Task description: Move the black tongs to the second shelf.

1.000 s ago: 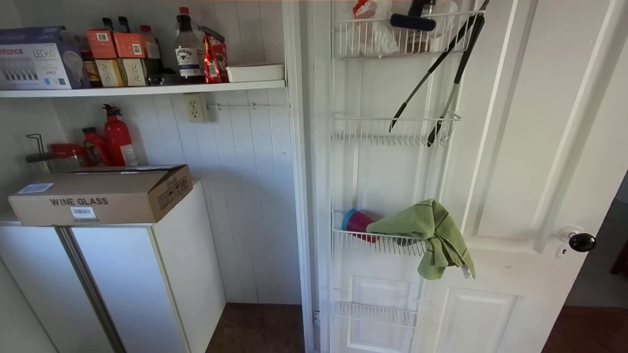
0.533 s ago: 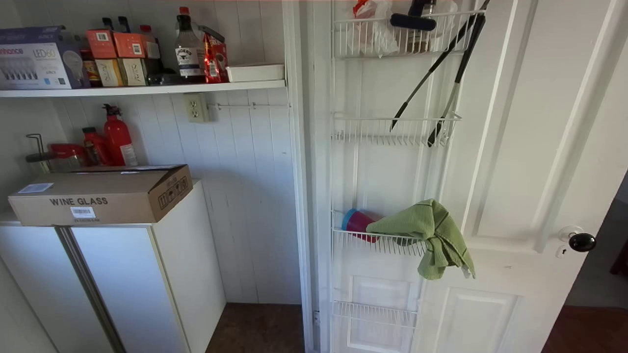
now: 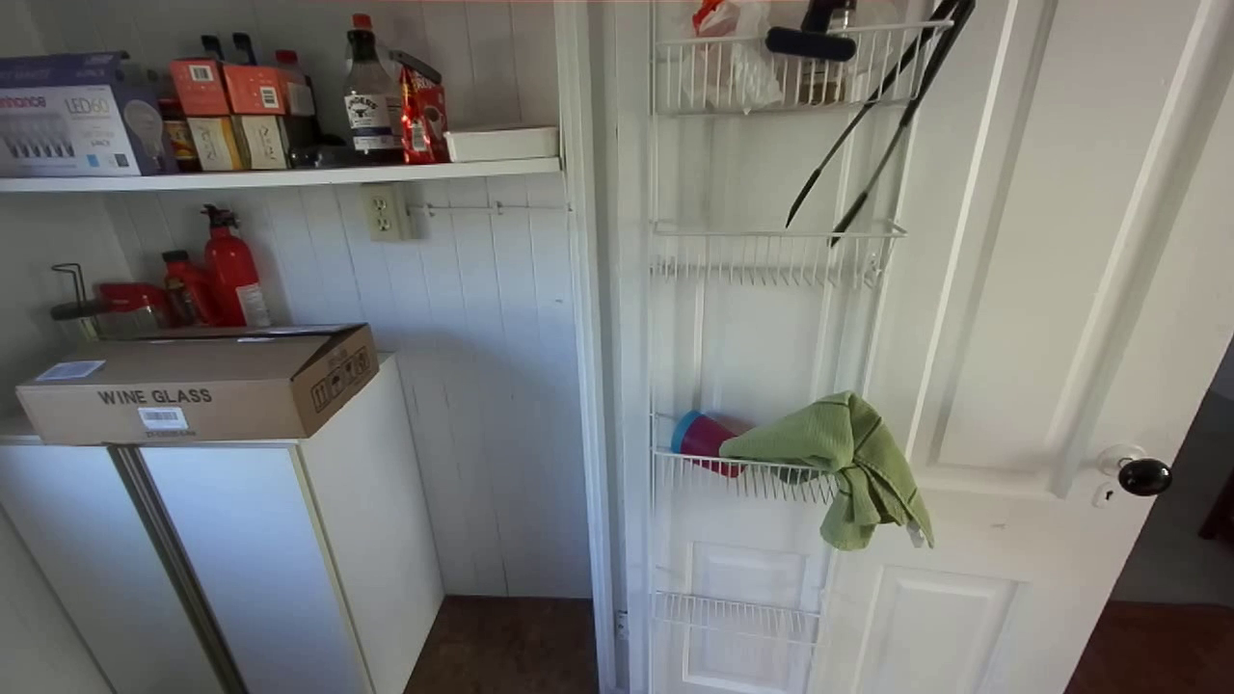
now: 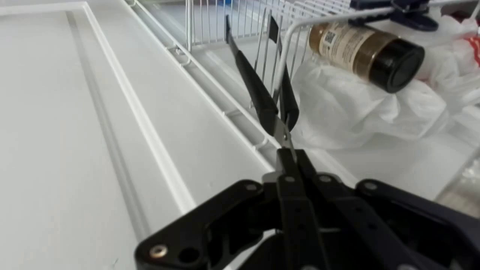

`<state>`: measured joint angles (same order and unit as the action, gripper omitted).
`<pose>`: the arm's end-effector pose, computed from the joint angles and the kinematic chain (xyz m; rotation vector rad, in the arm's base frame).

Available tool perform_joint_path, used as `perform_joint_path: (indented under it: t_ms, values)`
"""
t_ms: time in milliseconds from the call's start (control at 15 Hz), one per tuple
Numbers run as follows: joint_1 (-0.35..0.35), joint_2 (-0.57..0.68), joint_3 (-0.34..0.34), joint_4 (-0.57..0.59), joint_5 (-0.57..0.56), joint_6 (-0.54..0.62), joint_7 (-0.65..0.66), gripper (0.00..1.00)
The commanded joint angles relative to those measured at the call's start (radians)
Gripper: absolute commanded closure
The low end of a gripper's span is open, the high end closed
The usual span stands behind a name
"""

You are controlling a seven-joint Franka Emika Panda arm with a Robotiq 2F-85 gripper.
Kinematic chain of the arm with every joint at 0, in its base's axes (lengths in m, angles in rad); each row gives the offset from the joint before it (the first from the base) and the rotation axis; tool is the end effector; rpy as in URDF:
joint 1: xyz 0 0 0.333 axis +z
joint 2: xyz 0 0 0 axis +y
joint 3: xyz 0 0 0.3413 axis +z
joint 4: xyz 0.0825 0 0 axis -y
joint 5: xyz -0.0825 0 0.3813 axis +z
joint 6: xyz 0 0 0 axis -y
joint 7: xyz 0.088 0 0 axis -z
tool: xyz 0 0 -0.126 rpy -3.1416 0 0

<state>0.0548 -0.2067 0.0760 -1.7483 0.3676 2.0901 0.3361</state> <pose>0.5221 0.0977 0.7196 -2.5862 0.3858 -0.6062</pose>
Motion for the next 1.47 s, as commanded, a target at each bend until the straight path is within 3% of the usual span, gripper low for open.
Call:
perform_joint_path:
  t_ms: [0, 400, 1400]
  values:
    - [-0.02, -0.009, -0.009, 0.064, -0.025, 0.0, 0.066, 0.99]
    - [-0.026, -0.006, -0.025, 0.091, -0.002, -0.035, 0.063, 0.99]
    - [-0.037, -0.043, -0.116, 0.211, 0.076, -0.265, -0.011, 0.99]
